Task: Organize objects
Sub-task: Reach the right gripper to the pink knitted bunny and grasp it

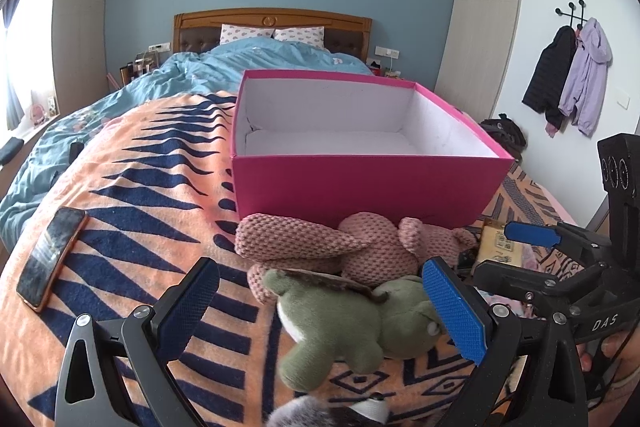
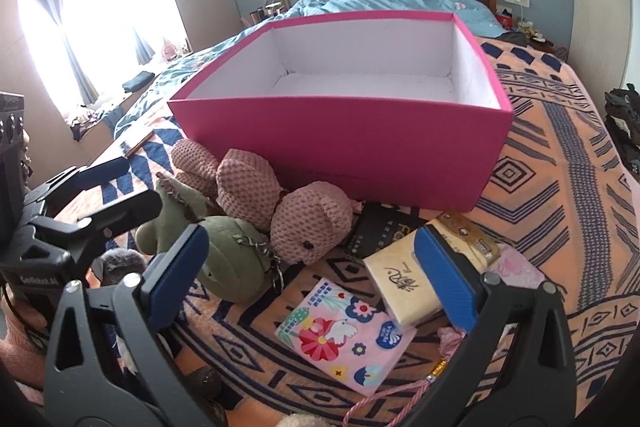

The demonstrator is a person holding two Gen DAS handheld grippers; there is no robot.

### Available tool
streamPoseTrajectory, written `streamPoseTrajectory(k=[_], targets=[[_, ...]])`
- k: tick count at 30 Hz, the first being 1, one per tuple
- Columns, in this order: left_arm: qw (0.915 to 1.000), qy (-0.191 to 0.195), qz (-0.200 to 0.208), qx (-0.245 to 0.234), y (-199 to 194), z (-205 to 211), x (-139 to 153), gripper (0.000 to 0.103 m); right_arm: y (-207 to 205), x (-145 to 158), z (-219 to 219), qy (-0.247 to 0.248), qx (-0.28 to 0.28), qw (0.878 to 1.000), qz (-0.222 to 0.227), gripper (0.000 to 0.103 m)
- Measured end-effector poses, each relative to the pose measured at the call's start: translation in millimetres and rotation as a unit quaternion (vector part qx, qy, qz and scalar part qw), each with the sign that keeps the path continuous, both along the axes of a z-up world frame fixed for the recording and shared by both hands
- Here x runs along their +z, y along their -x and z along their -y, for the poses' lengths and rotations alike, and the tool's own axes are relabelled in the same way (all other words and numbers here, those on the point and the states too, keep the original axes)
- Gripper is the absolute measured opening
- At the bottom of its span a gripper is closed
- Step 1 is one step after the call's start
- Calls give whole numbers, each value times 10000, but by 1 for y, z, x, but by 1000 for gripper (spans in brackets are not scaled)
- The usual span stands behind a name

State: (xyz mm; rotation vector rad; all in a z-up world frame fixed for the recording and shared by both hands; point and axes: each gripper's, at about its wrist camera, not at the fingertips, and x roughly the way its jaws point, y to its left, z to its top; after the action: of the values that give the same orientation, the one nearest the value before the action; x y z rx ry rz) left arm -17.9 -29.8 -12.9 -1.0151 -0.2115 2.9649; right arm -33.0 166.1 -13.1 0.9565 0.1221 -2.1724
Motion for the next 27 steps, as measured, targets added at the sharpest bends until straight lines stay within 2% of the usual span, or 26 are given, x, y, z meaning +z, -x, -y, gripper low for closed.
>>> streamPoseTrajectory(k=[5,7,11,13,17,20,21,23,25,27], targets=[[9997,2,129,-193,9,4,-6,103,11,-4,9,14,104,9997,238,99],[9996,-44,165,-245,12,5,-8,103,17,-6,12,69,175,9991,371,92],[9993,-111,206,-307,17,8,-10,102,28,-11,21,-8,206,9982,557,87],[9992,-77,221,-329,17,7,-10,102,35,-15,25,-62,209,9970,743,81],[9988,-67,267,-403,20,6,-11,102,45,-24,31,-228,252,9946,984,81],[9986,-55,286,-438,22,5,-12,102,44,-26,33,-258,378,9945,944,75],[9985,-59,292,-452,22,4,-12,102,44,-26,32,-208,425,9941,972,70],[9984,-53,293,-471,23,4,-12,102,45,-26,30,-214,437,9943,950,68],[9984,-39,303,-486,24,4,-12,102,43,-26,28,-194,422,9949,900,60],[9982,-29,303,-522,24,3,-11,102,43,-26,23,-117,448,9946,927,58]])
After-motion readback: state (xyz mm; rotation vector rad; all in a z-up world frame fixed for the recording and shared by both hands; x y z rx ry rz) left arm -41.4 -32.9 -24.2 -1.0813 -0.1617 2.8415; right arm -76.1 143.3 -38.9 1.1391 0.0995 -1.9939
